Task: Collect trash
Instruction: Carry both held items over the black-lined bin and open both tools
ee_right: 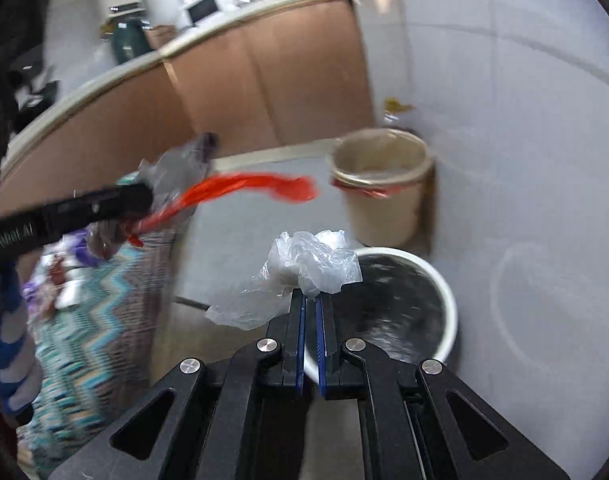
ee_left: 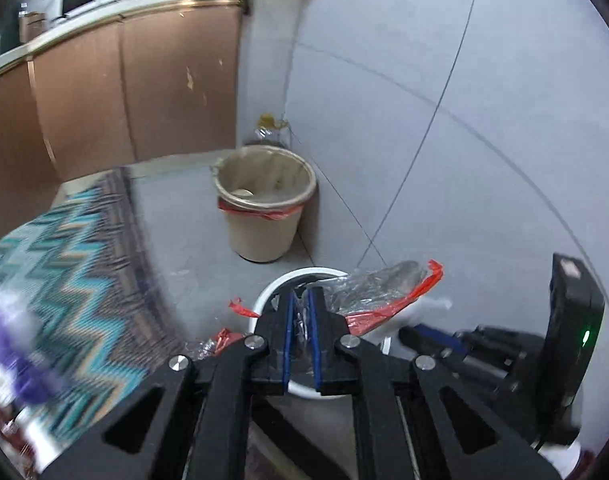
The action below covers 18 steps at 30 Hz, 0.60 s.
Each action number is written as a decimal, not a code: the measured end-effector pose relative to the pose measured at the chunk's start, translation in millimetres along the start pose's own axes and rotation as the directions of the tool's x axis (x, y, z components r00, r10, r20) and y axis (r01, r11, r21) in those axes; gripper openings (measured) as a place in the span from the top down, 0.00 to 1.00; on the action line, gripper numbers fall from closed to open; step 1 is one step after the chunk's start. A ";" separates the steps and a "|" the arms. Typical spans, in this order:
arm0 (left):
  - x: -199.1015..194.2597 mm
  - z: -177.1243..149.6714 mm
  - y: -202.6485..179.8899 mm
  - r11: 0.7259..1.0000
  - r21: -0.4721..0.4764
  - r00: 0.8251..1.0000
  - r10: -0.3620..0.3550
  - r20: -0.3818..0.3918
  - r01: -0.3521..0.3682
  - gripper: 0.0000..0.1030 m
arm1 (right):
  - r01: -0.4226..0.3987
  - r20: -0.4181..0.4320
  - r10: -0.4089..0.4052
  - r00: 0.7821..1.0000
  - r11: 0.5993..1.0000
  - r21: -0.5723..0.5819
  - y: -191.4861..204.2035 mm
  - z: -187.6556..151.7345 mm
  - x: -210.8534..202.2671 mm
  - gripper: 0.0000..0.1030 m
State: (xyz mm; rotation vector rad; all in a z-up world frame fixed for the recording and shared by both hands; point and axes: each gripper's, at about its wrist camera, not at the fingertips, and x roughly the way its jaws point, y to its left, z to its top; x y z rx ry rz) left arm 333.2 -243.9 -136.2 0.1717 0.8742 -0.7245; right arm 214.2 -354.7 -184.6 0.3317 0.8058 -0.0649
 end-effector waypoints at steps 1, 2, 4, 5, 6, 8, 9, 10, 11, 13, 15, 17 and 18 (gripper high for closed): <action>15.3 5.4 -3.0 1.000 -0.004 1.000 -0.003 -0.020 0.003 0.91 | 0.007 -0.014 -0.007 1.000 1.000 0.016 -9.0 0.6 9.6 0.94; 29.5 9.7 -6.5 1.000 -0.007 0.999 -0.004 -0.039 0.004 0.91 | 0.018 -0.031 -0.017 0.999 0.999 0.030 -15.8 1.4 19.7 0.91; 56.0 17.0 -8.2 1.000 -0.018 0.997 -0.023 -0.077 0.022 0.90 | 0.042 -0.041 -0.040 0.998 0.998 0.045 -26.3 2.2 32.9 0.91; 65.8 19.1 -8.9 0.999 -0.029 0.995 -0.033 -0.092 0.031 0.86 | 0.047 -0.047 -0.044 0.998 0.998 0.052 -30.7 3.7 39.3 0.85; 76.3 21.3 -8.3 0.998 -0.042 0.993 -0.046 -0.109 0.041 0.80 | 0.054 -0.058 -0.051 0.997 0.997 0.060 -35.9 4.1 47.4 0.79; 89.7 22.7 -6.5 0.997 -0.061 0.991 -0.063 -0.120 0.056 0.73 | 0.068 -0.069 -0.063 0.996 0.995 0.073 -41.8 3.6 57.4 0.61; 94.0 23.2 -5.2 0.996 -0.067 0.990 -0.069 -0.123 0.061 0.71 | 0.068 -0.071 -0.062 0.996 0.995 0.079 -45.4 3.3 59.0 0.61; 97.3 23.0 -2.8 0.995 -0.074 0.989 -0.078 -0.123 0.069 0.70 | 0.074 -0.074 -0.067 0.995 0.993 0.087 -48.9 3.7 61.0 0.61; 100.2 23.4 -1.1 0.994 -0.082 0.989 -0.085 -0.124 0.075 0.69 | 0.079 -0.073 -0.073 0.995 0.993 0.093 -52.0 1.6 59.6 0.60; 97.3 22.2 2.8 0.992 -0.093 0.988 -0.095 -0.118 0.085 0.68 | 0.085 -0.067 -0.079 0.995 0.991 0.107 -53.8 0.3 55.3 0.58; 90.8 21.3 5.5 0.990 -0.100 0.988 -0.107 -0.107 0.097 0.68 | 0.085 -0.059 -0.079 0.995 0.989 0.117 -53.7 0.7 49.4 0.57; 74.7 19.7 8.5 0.989 -0.108 0.990 -0.113 -0.081 0.104 0.68 | 0.085 -0.047 -0.079 0.996 0.989 0.121 -52.9 2.0 44.7 0.57; 64.4 19.1 9.7 0.989 -0.107 0.992 -0.112 -0.059 0.105 0.68 | 0.081 -0.041 -0.077 0.996 0.989 0.122 -54.3 4.3 44.3 0.57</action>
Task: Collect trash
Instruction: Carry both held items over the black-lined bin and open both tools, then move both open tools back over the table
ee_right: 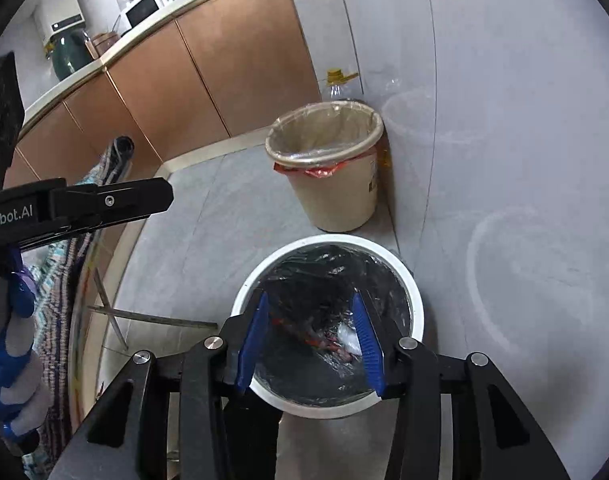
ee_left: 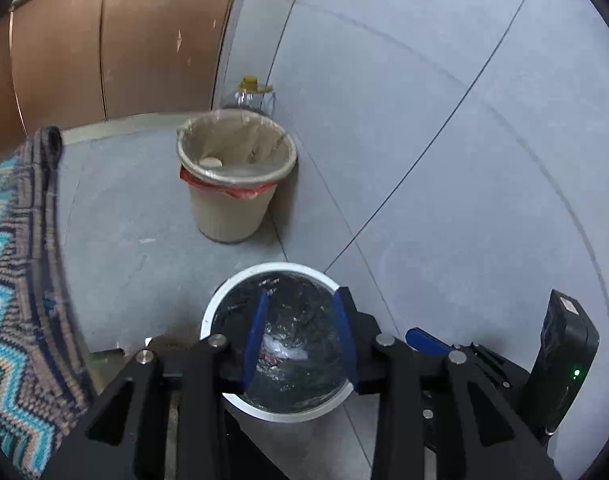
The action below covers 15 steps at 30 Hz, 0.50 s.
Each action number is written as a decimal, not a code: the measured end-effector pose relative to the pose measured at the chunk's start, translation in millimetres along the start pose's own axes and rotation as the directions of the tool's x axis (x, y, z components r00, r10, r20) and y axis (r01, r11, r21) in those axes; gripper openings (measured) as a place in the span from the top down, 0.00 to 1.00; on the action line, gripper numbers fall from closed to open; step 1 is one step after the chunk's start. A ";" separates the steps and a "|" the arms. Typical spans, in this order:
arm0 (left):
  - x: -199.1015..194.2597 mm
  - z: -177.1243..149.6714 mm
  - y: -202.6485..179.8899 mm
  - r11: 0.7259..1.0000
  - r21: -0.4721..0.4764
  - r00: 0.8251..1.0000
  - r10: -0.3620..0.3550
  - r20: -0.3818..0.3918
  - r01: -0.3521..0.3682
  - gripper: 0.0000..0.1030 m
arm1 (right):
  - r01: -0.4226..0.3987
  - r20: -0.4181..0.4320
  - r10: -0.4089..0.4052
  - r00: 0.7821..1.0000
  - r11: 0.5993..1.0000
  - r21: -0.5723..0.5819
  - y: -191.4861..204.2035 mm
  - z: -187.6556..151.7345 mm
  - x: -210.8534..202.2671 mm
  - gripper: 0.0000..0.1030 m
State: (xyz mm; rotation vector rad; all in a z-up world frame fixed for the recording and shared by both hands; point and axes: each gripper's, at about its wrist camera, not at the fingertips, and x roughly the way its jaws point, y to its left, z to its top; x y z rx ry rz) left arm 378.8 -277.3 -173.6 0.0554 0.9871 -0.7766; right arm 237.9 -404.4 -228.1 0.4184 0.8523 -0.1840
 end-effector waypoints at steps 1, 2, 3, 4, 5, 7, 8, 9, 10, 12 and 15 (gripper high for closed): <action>-11.1 -1.2 0.1 1.000 0.003 1.000 0.004 0.024 -0.004 0.68 | -0.006 0.010 0.006 1.000 1.000 -0.002 3.1 0.4 -5.6 0.57; -24.1 -3.2 0.7 1.000 0.006 0.999 0.009 0.052 -0.010 0.68 | -0.013 0.021 0.013 1.000 1.000 -0.006 6.8 0.5 -11.4 0.57; -35.3 -5.0 1.7 1.000 0.006 0.997 0.014 0.072 -0.015 0.68 | -0.021 0.030 0.021 0.999 1.000 -0.016 10.7 1.8 -16.3 0.57; -48.9 -7.3 3.2 1.000 0.002 0.995 0.020 0.096 -0.020 0.68 | -0.026 0.037 0.027 0.999 0.999 -0.025 16.3 2.5 -22.9 0.57; -59.2 -8.3 5.6 1.000 -0.003 0.993 0.024 0.117 -0.024 0.68 | -0.034 0.046 0.036 0.998 0.999 -0.040 23.9 3.5 -30.2 0.57; -88.2 -15.1 11.0 0.999 -0.009 0.986 0.044 0.161 -0.043 0.68 | -0.052 0.065 0.057 0.996 0.996 -0.072 38.5 5.4 -44.7 0.57; -100.8 -18.4 13.8 0.999 -0.011 0.983 0.055 0.176 -0.053 0.68 | -0.063 0.078 0.071 0.994 0.994 -0.094 49.2 6.3 -53.9 0.57; -115.5 -23.1 17.8 0.998 -0.016 0.978 0.064 0.196 -0.062 0.68 | -0.072 0.085 0.081 0.993 0.991 -0.108 57.4 8.1 -61.3 0.57; -129.4 -27.7 22.0 0.997 -0.022 0.974 0.074 0.212 -0.071 0.68 | -0.084 0.095 0.096 0.991 0.989 -0.126 67.6 9.5 -70.0 0.57; -160.5 -40.4 33.6 0.994 -0.033 0.964 0.105 0.244 -0.100 0.65 | -0.103 0.112 0.121 0.986 0.982 -0.158 86.9 10.6 -84.4 0.57; -202.2 -60.1 53.2 0.985 -0.052 0.941 0.171 0.290 -0.163 0.55 | -0.142 0.127 0.170 0.977 0.968 -0.207 118.5 11.7 -105.3 0.57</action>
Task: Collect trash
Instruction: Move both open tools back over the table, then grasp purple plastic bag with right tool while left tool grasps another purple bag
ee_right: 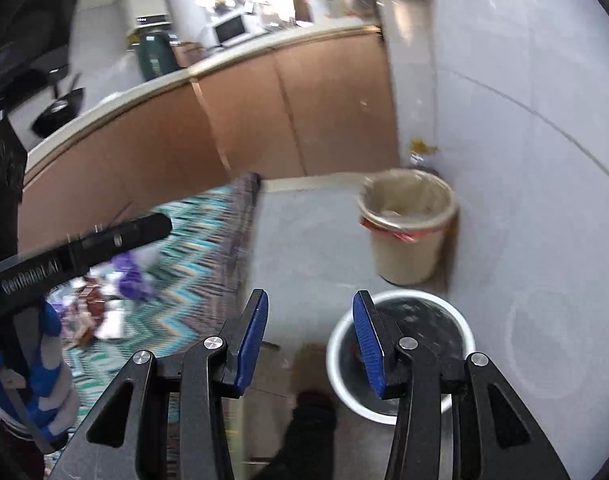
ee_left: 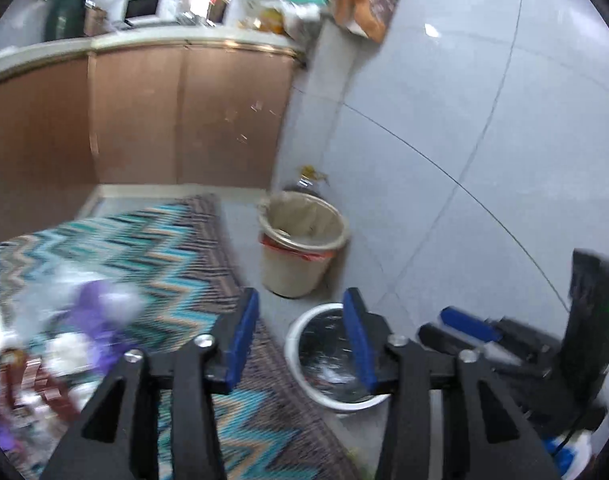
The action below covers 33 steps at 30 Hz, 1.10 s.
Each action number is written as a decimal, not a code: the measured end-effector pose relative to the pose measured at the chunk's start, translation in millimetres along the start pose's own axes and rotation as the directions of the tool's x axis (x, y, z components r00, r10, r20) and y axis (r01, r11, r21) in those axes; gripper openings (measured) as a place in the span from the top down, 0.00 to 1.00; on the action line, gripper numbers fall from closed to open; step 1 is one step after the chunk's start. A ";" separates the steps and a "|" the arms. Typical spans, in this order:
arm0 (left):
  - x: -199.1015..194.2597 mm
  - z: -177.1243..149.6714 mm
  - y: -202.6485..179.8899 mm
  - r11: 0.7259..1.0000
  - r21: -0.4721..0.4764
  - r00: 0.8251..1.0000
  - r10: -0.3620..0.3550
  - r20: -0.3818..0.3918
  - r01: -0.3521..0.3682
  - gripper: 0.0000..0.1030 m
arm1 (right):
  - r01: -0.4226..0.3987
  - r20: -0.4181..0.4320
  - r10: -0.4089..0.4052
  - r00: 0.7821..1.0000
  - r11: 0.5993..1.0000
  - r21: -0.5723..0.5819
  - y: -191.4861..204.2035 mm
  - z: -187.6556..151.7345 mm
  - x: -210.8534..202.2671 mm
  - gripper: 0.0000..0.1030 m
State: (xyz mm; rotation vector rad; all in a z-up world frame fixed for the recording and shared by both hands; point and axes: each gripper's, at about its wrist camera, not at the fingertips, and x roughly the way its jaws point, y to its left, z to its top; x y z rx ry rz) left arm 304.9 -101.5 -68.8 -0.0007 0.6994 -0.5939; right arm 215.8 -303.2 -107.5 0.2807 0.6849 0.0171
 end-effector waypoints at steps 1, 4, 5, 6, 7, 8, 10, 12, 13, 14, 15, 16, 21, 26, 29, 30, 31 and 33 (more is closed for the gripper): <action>-11.2 -3.1 8.5 1.000 -0.003 1.000 0.021 0.012 -0.021 0.54 | -0.016 0.006 0.017 1.000 1.000 -0.017 11.9 2.8 -4.1 0.55; -49.7 -15.1 43.7 0.995 -0.025 0.995 0.093 0.044 -0.092 0.54 | -0.062 0.011 0.063 0.998 0.996 -0.069 47.3 8.3 -11.0 0.52; -61.2 -19.4 56.4 0.992 -0.038 0.992 0.118 0.051 -0.117 0.53 | -0.077 0.008 0.078 0.997 0.994 -0.081 57.7 9.6 -11.0 0.51; -72.7 -24.8 70.5 0.988 -0.053 0.988 0.145 0.059 -0.142 0.53 | -0.093 0.003 0.094 0.996 0.991 -0.093 69.0 10.4 -9.8 0.51; -85.2 -29.8 84.8 0.983 -0.071 0.983 0.174 0.065 -0.169 0.53 | -0.107 -0.003 0.107 0.994 0.989 -0.107 79.5 9.8 -8.9 0.51; -96.9 -36.2 100.5 0.976 -0.089 0.976 0.205 0.071 -0.199 0.53 | -0.120 -0.011 0.120 0.993 0.985 -0.121 90.9 9.6 -6.8 0.51; -112.4 -48.5 126.5 0.961 -0.119 0.963 0.260 0.073 -0.250 0.53 | -0.149 -0.028 0.147 0.989 0.979 -0.139 107.7 8.7 -1.6 0.51; -128.4 -60.3 155.2 0.942 -0.155 0.949 0.309 0.059 -0.297 0.53 | -0.177 -0.056 0.170 0.984 0.972 -0.156 125.1 7.1 7.8 0.51; -131.4 -66.1 168.6 0.933 -0.173 0.943 0.329 0.047 -0.317 0.53 | -0.187 -0.067 0.178 0.982 0.969 -0.163 131.0 5.1 12.2 0.51; -134.9 -71.4 179.3 0.924 -0.190 0.938 0.346 0.035 -0.333 0.53 | -0.202 -0.082 0.190 0.978 0.965 -0.170 139.7 4.0 18.9 0.50; -137.5 -76.8 191.4 0.913 -0.210 0.932 0.361 0.021 -0.349 0.53 | -0.216 -0.093 0.203 0.975 0.961 -0.171 145.0 2.2 23.2 0.50; -136.9 -83.2 201.8 0.906 -0.227 0.929 0.370 0.008 -0.358 0.53 | -0.234 -0.109 0.218 0.970 0.957 -0.169 152.0 0.5 30.1 0.49; -122.2 -107.8 233.0 0.883 -0.252 0.917 0.395 -0.060 -0.397 0.53 | -0.258 -0.168 0.229 0.959 0.949 -0.179 179.3 -3.4 66.5 0.46; -102.3 -120.7 241.1 0.875 -0.269 0.915 0.393 -0.092 -0.403 0.53 | -0.264 -0.206 0.225 0.952 0.947 -0.185 192.9 -2.2 99.0 0.46; -95.6 -126.0 246.3 0.869 -0.274 0.911 0.400 -0.100 -0.411 0.53 | -0.266 -0.218 0.222 0.950 0.943 -0.198 199.5 0.0 111.7 0.46; -94.6 -126.8 247.4 0.867 -0.274 0.910 0.403 -0.103 -0.415 0.54 | -0.268 -0.220 0.223 0.950 0.942 -0.203 202.1 1.2 116.4 0.46; -93.6 -127.9 249.3 0.866 -0.276 0.909 0.404 -0.104 -0.417 0.54 | -0.268 -0.222 0.222 0.949 0.940 -0.209 205.0 2.5 121.4 0.46; -93.7 -128.5 251.6 0.867 -0.280 0.911 0.401 -0.099 -0.412 0.55 | -0.273 -0.228 0.224 0.947 0.938 -0.213 210.7 4.9 130.3 0.46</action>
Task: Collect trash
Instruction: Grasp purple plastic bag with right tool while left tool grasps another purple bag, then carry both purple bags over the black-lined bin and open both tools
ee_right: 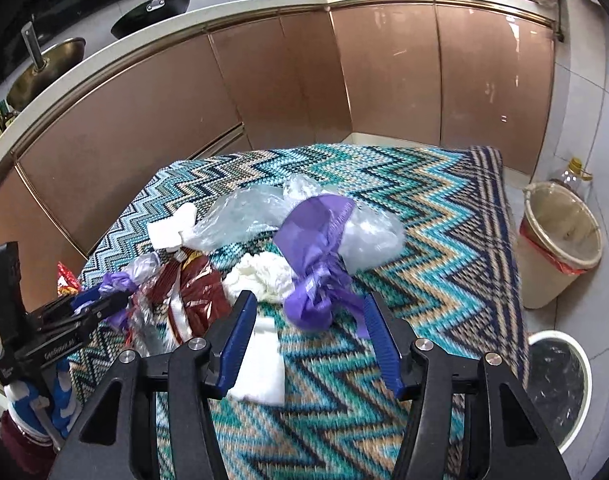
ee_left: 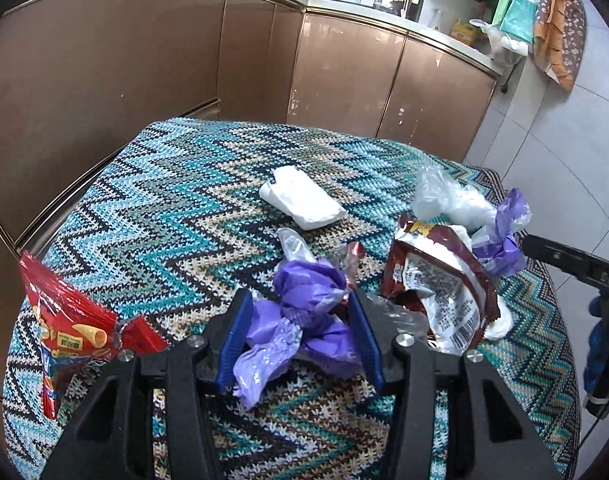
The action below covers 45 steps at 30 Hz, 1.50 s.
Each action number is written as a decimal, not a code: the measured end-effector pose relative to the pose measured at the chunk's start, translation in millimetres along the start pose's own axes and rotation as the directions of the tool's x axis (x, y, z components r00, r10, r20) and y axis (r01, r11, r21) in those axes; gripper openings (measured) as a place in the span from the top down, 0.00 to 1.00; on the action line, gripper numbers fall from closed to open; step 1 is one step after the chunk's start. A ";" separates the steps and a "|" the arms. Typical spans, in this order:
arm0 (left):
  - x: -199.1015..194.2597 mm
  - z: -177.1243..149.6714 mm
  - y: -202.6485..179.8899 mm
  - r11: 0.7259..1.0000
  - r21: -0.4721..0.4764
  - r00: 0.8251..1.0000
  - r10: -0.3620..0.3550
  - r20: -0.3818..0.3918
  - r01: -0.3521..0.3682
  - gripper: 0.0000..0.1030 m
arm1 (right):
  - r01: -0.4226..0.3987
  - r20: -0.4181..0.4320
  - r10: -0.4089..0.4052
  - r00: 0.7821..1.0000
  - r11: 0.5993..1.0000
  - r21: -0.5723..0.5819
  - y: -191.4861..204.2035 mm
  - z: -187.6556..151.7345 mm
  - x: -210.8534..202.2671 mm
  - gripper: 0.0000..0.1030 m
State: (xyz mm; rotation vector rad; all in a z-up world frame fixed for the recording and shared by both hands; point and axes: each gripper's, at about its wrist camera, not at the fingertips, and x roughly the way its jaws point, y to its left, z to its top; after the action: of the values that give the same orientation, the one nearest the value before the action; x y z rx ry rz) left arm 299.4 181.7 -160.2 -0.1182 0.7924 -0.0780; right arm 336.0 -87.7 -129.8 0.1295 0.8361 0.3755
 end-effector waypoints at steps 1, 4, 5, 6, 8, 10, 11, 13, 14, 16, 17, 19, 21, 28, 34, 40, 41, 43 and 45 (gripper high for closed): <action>1.0 0.9 0.5 1.000 0.001 1.000 0.000 0.002 0.000 0.56 | 0.001 -0.004 -0.001 1.000 1.000 -0.005 1.5 2.3 5.8 0.46; -1.0 0.2 -1.0 1.000 0.013 1.000 0.010 0.001 -0.010 0.75 | 0.007 -0.022 -0.007 1.000 1.000 -0.012 4.2 5.5 19.8 0.46; -2.6 0.0 -1.1 1.000 0.014 1.000 0.011 0.004 -0.011 0.79 | 0.008 -0.030 -0.009 1.000 1.000 -0.011 3.8 5.3 23.0 0.46; -4.6 -0.1 -1.6 1.000 0.016 1.000 0.009 0.006 -0.009 0.82 | 0.010 -0.040 -0.010 0.999 1.000 -0.010 3.5 4.2 27.2 0.46; -8.2 -0.2 -4.1 1.000 0.028 1.000 0.005 0.013 -0.005 0.84 | 0.010 -0.052 -0.010 0.999 1.000 -0.007 2.2 1.2 32.3 0.51; -11.8 -0.9 -8.1 0.999 0.046 1.000 0.008 0.021 -0.009 0.84 | 0.008 -0.062 -0.008 0.998 1.000 -0.005 -0.8 -2.2 35.6 0.63; -13.1 -1.1 -9.3 0.999 0.051 1.000 0.010 0.025 -0.012 0.86 | 0.012 -0.065 -0.012 0.998 1.000 -0.008 -1.6 -4.2 36.9 0.72; -16.4 -2.0 -9.4 0.999 0.048 0.999 0.015 0.030 -0.017 0.89 | 0.012 -0.064 -0.012 0.998 1.000 -0.008 -5.0 -7.1 36.1 0.75; -17.8 -1.0 -9.4 0.999 0.043 0.999 0.015 0.031 -0.016 0.89 | 0.008 -0.058 -0.009 0.998 1.000 -0.007 -5.9 -8.4 34.6 0.76; -21.9 -1.1 -7.4 0.999 0.029 0.999 0.018 0.037 -0.019 0.89 | -0.005 -0.045 0.004 0.999 1.000 -0.009 -6.8 -9.5 29.9 0.79; -24.3 -2.3 -7.2 1.000 0.026 0.999 0.017 0.040 -0.018 0.90 | -0.010 -0.038 0.010 0.999 1.000 -0.013 -6.5 -10.1 26.7 0.80; -32.2 -4.5 -6.2 1.000 0.022 0.999 0.015 0.047 -0.016 0.90 | -0.023 -0.022 0.022 1.000 1.000 -0.016 -6.2 -11.3 19.4 0.81; -40.7 -5.8 -7.3 1.000 0.019 0.998 0.004 0.055 -0.005 0.91 | -0.032 -0.007 0.031 0.999 0.999 -0.016 -5.8 -12.2 11.7 0.82; -82.2 -3.2 -20.1 0.999 0.040 0.993 -0.025 0.115 0.020 0.91 | -0.071 0.071 0.072 0.995 0.997 -0.020 -2.8 -17.9 -36.0 0.82; -107.1 9.5 -61.1 0.991 0.109 0.985 -0.093 0.145 0.078 0.91 | -0.087 0.146 0.084 0.986 0.996 0.011 -15.2 -29.0 -83.6 0.82; -98.2 14.1 -143.4 0.956 0.220 0.969 -0.221 0.110 0.193 0.91 | -0.028 0.202 0.008 0.979 0.995 0.092 -57.7 -47.2 -127.9 0.82; -94.8 13.8 -158.4 0.948 0.238 0.965 -0.240 0.100 0.211 0.91 | -0.007 0.209 -0.016 0.978 0.994 0.111 -69.2 -51.7 -136.6 0.82; -87.5 12.9 -193.5 0.927 0.275 0.956 -0.284 0.075 0.254 0.91 | 0.025 0.220 -0.056 0.974 0.989 0.144 -89.1 -58.5 -150.0 0.82; -79.5 11.3 -224.2 0.906 0.308 0.946 -0.320 0.048 0.291 0.91 | 0.054 0.227 -0.093 0.969 0.984 0.170 -106.1 -64.6 -160.9 0.82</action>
State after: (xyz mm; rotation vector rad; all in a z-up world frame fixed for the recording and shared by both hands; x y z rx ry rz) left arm 246.1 -30.4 -66.0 0.0409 0.6499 -0.4857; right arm 219.0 -248.5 -87.8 0.2883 0.6349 0.2160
